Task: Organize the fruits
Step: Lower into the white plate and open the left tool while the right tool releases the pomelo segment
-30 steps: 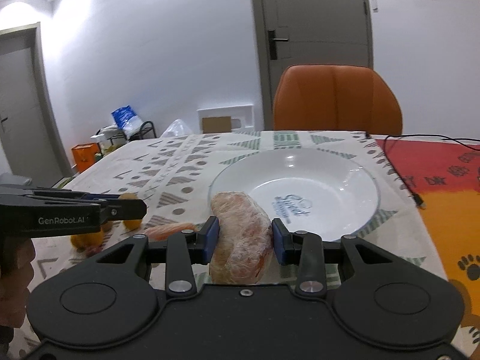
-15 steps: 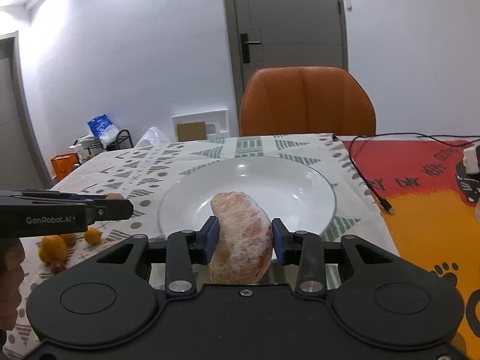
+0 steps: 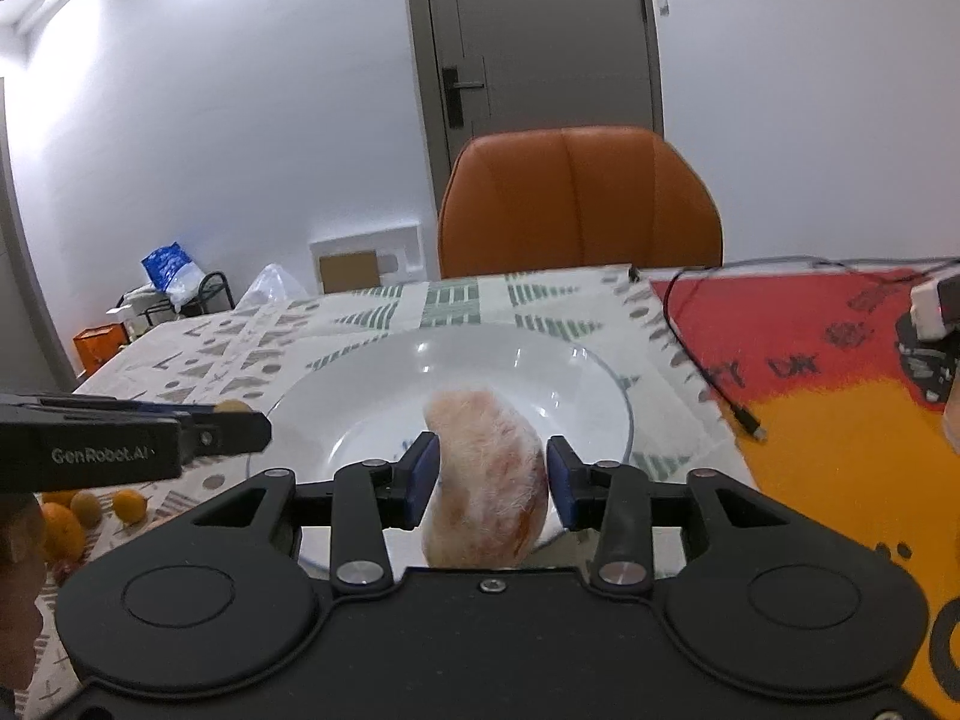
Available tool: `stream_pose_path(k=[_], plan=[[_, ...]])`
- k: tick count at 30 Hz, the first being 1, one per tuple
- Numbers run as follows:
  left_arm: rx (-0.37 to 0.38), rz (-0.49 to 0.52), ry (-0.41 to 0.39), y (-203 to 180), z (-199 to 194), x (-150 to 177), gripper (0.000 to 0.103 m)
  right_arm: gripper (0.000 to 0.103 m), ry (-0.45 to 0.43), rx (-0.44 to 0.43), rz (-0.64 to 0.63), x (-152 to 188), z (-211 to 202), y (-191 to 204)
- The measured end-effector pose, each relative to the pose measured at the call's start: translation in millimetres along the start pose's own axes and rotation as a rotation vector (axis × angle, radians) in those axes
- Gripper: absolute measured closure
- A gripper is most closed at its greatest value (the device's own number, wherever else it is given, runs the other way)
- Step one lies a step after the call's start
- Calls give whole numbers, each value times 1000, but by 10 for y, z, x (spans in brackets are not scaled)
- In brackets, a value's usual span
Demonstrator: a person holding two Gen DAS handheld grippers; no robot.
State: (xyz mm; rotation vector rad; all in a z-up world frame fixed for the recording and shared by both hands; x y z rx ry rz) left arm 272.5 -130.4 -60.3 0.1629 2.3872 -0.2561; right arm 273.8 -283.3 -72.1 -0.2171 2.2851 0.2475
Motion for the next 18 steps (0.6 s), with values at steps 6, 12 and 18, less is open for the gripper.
stream_pose_path(k=[6, 12, 18], plan=[[5, 4, 3, -48, 48, -47, 80, 48, 9, 1, 19, 55, -61, -39], [2, -5, -22, -57, -8, -90, 75, 34, 0, -24, 54, 130, -186, -61], [-24, -46, -34, 76, -131, -38, 40, 12, -7, -45, 61, 156, -262, -27]])
Point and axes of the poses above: each gripper's, at about its wrist camera, not at the fingertips, and z roughly the way its jaws point, y to its left, x to its underside, the point moved 6 cm from there along z, roughly the way its jaws point, and after that the axes turned 13 degrees about y, right-handed, at the moved point
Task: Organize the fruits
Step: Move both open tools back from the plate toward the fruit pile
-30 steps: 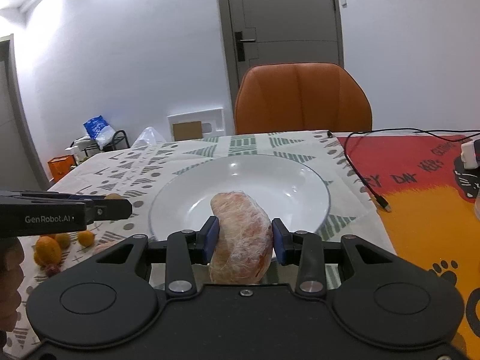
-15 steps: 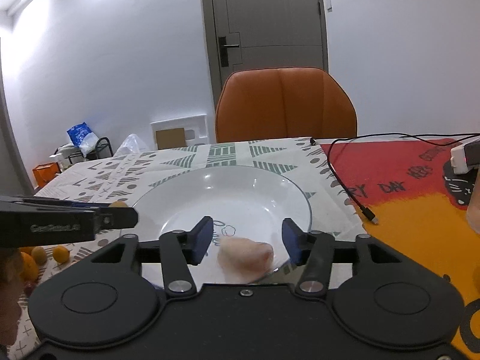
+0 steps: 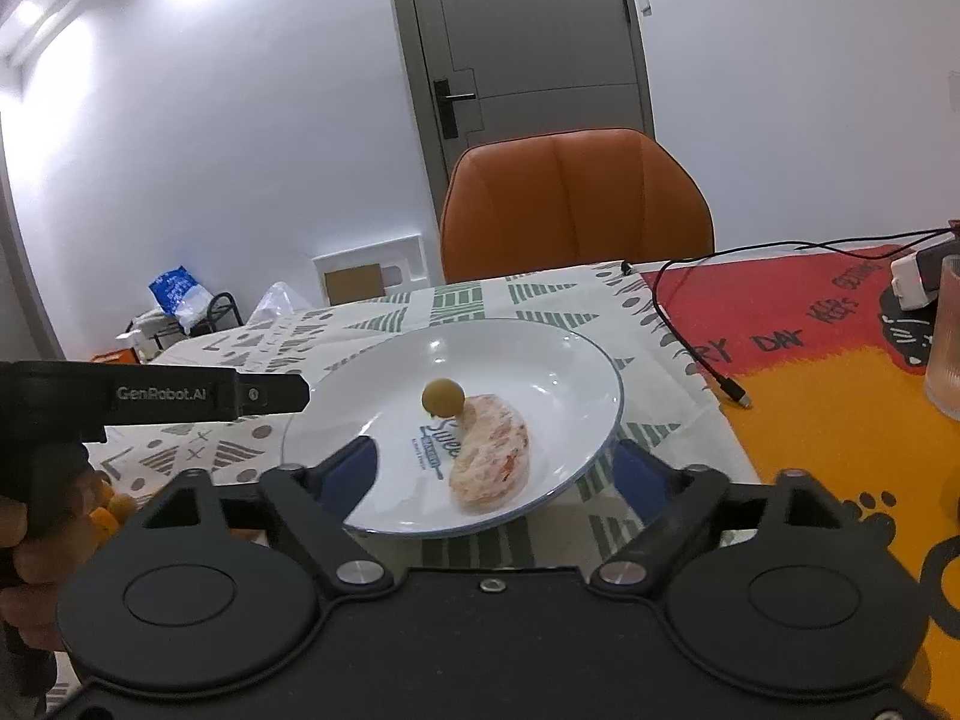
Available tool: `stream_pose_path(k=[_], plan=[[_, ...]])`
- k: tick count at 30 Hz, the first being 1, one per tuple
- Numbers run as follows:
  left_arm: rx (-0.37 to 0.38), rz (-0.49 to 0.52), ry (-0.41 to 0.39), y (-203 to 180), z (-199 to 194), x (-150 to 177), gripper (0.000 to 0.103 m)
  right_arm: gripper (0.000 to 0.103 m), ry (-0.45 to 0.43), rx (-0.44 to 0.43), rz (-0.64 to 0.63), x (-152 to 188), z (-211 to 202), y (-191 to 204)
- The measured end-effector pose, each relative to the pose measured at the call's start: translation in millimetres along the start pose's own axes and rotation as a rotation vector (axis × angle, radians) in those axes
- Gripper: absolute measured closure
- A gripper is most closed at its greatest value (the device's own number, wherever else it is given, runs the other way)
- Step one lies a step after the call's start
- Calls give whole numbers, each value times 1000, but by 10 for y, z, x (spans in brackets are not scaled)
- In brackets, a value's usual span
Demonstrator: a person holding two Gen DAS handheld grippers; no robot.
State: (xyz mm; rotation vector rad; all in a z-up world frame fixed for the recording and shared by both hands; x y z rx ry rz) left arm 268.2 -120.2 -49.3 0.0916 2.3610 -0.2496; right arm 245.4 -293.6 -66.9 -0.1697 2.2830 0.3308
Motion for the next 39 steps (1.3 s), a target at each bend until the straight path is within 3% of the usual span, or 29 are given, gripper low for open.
stream_pose_path(k=[3, 9, 24, 39], plan=[[-18, -27, -20, 105, -95, 26, 23, 5, -1, -17, 26, 13, -29, 1], [-54, -65, -39, 328, -296, 87, 14, 0, 2, -50, 41, 41, -82, 65], [-106, -117, -68, 793, -799, 260, 12, 0, 5, -90, -17, 75, -144, 434], [-159, -189, -53, 1243, -1025, 593, 9, 0, 32, -181, -69, 146, -146, 795]])
Point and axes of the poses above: each gripper's, at about its wrist camera, not at the fingertips, and z roughly the way its jaws point, y to its left, x to its underside, the point moved 6 cm from there along z, roughly the way its jaws point, and after that the axes turned 13 degrees about y, right-handed, at the moved point
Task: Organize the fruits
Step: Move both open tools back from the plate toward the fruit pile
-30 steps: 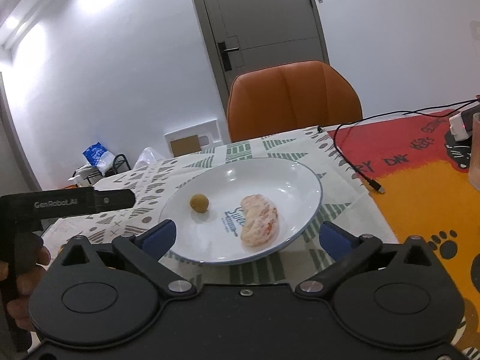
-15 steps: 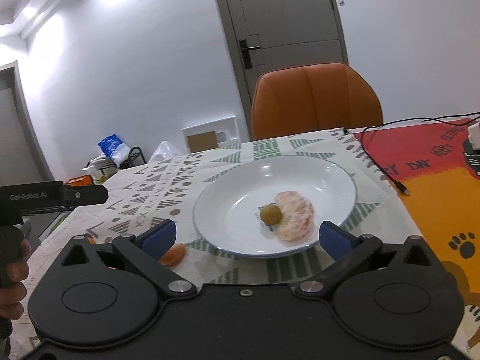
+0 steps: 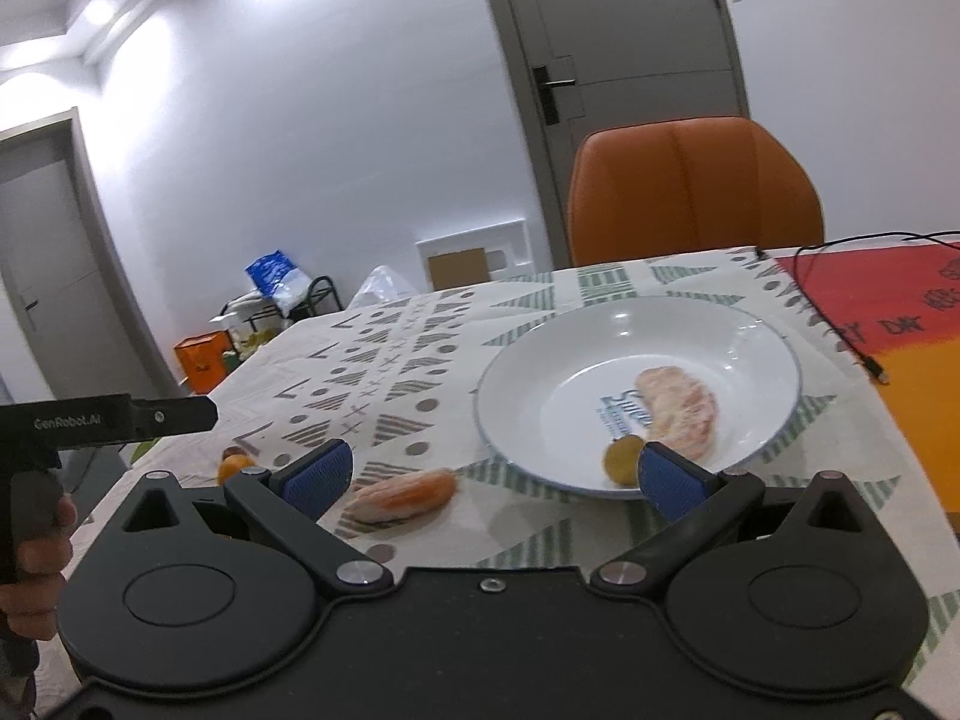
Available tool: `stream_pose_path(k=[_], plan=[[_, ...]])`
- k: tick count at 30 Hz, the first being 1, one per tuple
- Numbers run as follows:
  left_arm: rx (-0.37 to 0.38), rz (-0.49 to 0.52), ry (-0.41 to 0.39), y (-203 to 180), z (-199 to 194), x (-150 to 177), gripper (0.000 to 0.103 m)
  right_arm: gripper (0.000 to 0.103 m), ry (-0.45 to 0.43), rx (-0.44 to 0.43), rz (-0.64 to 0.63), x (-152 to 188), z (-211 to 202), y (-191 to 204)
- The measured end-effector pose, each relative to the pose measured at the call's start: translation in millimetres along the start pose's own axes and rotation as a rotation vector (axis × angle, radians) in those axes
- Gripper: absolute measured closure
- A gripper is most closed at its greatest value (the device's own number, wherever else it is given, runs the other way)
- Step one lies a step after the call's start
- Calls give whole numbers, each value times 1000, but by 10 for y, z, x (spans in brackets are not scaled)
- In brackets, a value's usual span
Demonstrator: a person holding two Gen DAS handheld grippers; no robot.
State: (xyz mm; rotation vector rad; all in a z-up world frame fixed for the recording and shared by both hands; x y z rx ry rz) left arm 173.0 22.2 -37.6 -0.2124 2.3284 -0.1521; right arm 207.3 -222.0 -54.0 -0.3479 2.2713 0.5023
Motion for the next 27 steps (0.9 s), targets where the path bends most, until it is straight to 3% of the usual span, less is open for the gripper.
stream_pose_path(k=[14, 19, 24, 27], plan=[[3, -68, 2, 335, -50, 222, 12, 0, 28, -56, -61, 51, 94, 314], [13, -86, 20, 428, -29, 301, 29, 2, 37, -70, -99, 83, 142, 459], [25, -88, 46, 487, 33, 390, 47, 15, 65, -106, -115, 106, 241, 596], [37, -91, 54, 516, 61, 440, 50, 21, 87, -108, -132, 127, 314, 669]])
Point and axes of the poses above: each gripper's, at about its wrist camera, not at the fingertips, and z roughly the way its jaws point, y to its left, x to its underside, the point moved 6 cm from there along z, roughly the way its jaws point, and after that the axes turned 13 degrees about y, right-handed, at the moved point
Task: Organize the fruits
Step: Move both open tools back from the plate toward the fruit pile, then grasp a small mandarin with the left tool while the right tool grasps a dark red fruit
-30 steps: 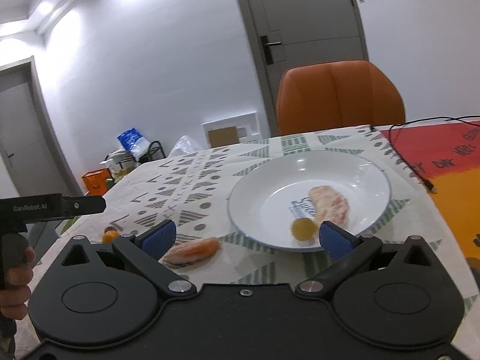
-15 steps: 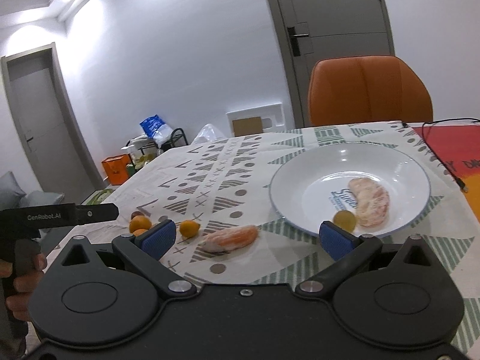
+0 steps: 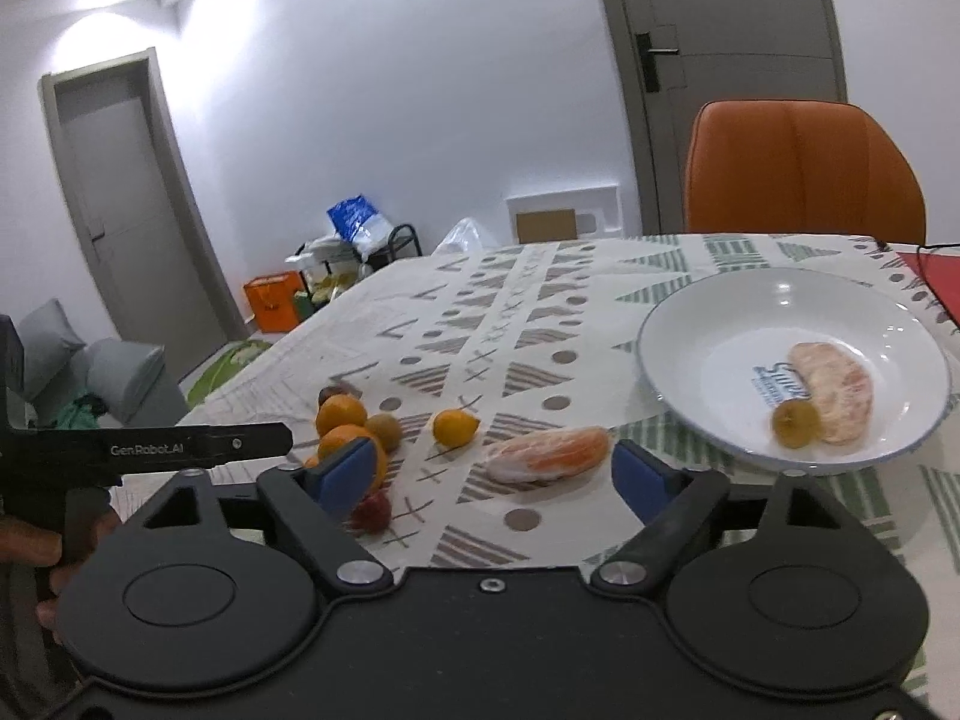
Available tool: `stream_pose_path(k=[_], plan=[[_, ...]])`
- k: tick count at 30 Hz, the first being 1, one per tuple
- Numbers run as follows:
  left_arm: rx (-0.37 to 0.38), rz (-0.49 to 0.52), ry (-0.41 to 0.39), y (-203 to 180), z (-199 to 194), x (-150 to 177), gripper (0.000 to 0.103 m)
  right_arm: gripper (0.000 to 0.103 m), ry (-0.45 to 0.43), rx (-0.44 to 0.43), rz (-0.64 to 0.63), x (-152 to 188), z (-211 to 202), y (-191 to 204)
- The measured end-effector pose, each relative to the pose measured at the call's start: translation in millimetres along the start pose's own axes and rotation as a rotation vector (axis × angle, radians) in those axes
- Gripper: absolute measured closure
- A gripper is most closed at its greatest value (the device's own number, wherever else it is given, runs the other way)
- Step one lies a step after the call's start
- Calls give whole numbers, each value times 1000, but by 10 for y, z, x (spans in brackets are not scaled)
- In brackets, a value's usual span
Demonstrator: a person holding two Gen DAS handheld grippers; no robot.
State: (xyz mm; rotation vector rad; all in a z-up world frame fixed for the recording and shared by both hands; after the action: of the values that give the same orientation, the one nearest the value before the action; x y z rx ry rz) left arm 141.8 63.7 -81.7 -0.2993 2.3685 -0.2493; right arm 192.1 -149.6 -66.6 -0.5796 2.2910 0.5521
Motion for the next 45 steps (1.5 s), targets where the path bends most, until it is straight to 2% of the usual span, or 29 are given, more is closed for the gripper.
stream_pose_path(k=[8, 13, 18, 20, 23, 26, 37, 39, 41, 45], plan=[[30, -2, 28, 35, 103, 52, 59, 34, 43, -25, -32, 21, 163, 161], [56, 6, 48, 9, 160, 89, 61, 37, 68, -32, -49, 43, 253, 240], [63, 26, 59, -44, 210, 112, 62, 46, 102, -44, -72, 78, 363, 320], [64, 30, 67, -56, 245, 111, 67, 51, 112, -49, -75, 91, 380, 335], [66, 47, 66, -102, 289, 91, 69, 52, 122, -55, -74, 104, 395, 337], [63, 55, 66, -125, 323, 87, 81, 52, 125, -58, -80, 109, 385, 354], [58, 47, 52, -54, 206, 69, 81, 54, 162, -75, -117, 116, 573, 516], [56, 46, 51, -45, 192, 60, 81, 61, 167, -75, -119, 119, 617, 532], [57, 47, 50, -52, 186, 51, 81, 83, 178, -80, -122, 128, 649, 536], [60, 60, 49, -115, 179, 32, 81, 83, 172, -83, -131, 125, 609, 540]])
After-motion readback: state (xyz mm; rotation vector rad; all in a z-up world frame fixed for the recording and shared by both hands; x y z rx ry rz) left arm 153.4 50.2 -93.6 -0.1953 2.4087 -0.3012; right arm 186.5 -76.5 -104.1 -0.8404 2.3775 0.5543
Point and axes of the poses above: each gripper's, at about its wrist camera, not at the fingertips, and z roughly the way its jaws point, y to its left, x to its underside, the point moved 6 cm from there along z, roughly the way its jaws point, and after that the axes turned 13 degrees about y, right-handed, at the moved point
